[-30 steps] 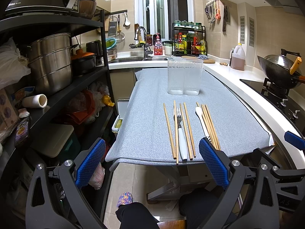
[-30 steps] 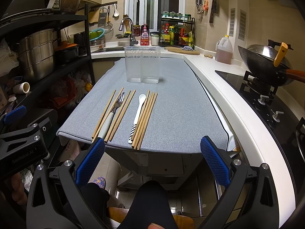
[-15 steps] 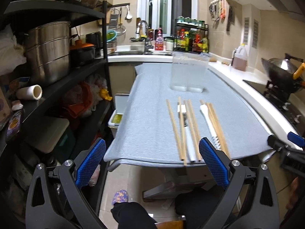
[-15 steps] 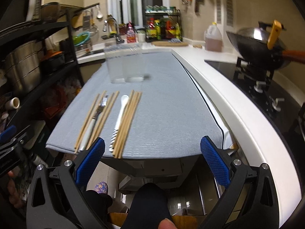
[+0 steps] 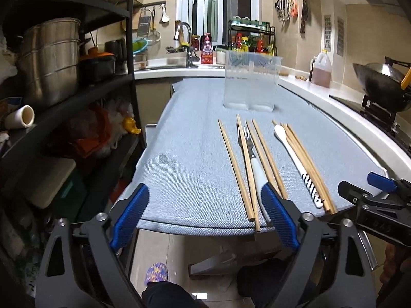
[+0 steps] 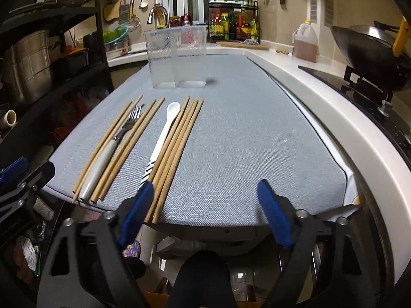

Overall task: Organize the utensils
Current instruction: 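Lower the left tool onto a wooden chopstick while the right tool lowers onto another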

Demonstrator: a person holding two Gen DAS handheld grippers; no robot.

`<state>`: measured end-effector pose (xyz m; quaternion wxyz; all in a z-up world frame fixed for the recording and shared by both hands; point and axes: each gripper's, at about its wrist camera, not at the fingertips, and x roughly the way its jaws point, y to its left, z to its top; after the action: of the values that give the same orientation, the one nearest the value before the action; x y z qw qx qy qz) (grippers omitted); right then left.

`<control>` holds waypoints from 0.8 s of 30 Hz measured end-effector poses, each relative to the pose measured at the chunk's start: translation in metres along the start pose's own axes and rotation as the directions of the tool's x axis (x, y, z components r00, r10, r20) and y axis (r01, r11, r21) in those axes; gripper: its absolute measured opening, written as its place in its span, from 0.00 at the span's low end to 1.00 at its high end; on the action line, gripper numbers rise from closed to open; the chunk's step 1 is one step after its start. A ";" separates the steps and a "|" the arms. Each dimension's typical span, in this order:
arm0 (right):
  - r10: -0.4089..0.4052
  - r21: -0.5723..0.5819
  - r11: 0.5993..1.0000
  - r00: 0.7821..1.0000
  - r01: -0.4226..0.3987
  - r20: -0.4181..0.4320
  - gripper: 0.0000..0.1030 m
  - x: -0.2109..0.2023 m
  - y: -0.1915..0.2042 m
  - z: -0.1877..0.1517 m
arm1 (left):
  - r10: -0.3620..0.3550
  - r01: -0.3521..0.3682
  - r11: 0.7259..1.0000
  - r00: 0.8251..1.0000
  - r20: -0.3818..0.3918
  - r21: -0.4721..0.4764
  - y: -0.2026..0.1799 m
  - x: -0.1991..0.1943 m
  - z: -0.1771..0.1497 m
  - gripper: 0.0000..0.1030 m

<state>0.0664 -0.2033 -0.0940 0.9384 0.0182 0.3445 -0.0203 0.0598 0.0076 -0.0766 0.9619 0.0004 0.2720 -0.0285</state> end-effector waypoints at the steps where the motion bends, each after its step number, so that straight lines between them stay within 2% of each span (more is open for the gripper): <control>1: 0.006 0.003 1.000 1.000 -0.006 -0.009 0.68 0.003 0.000 -0.002 | 0.001 0.000 1.000 1.000 -0.004 0.009 -0.002 0.004 -0.002 0.78; 5: 0.008 -0.010 1.000 1.000 -0.008 -0.014 0.63 0.009 0.003 -0.008 | -0.005 0.005 1.000 1.000 -0.009 0.025 -0.005 0.011 -0.006 0.72; 12: 0.028 0.020 0.999 1.000 -0.028 0.008 0.63 0.005 0.000 -0.006 | -0.007 0.007 1.000 1.000 -0.009 0.022 -0.005 0.014 -0.010 0.72; 16: 0.038 -0.001 0.999 0.999 -0.038 0.005 0.63 0.007 0.007 -0.008 | -0.006 0.006 1.000 1.000 -0.016 0.016 -0.003 0.016 -0.010 0.72; 24: -0.024 -0.030 0.999 1.000 0.024 0.011 0.65 0.008 0.007 -0.008 | 0.012 -0.011 1.000 0.999 -0.033 0.023 0.000 0.022 -0.012 0.72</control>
<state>0.0673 -0.1957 -0.1048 0.9400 -0.0003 0.3401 -0.0263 0.0720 0.0063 -0.0977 0.9573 0.0137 0.2877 -0.0262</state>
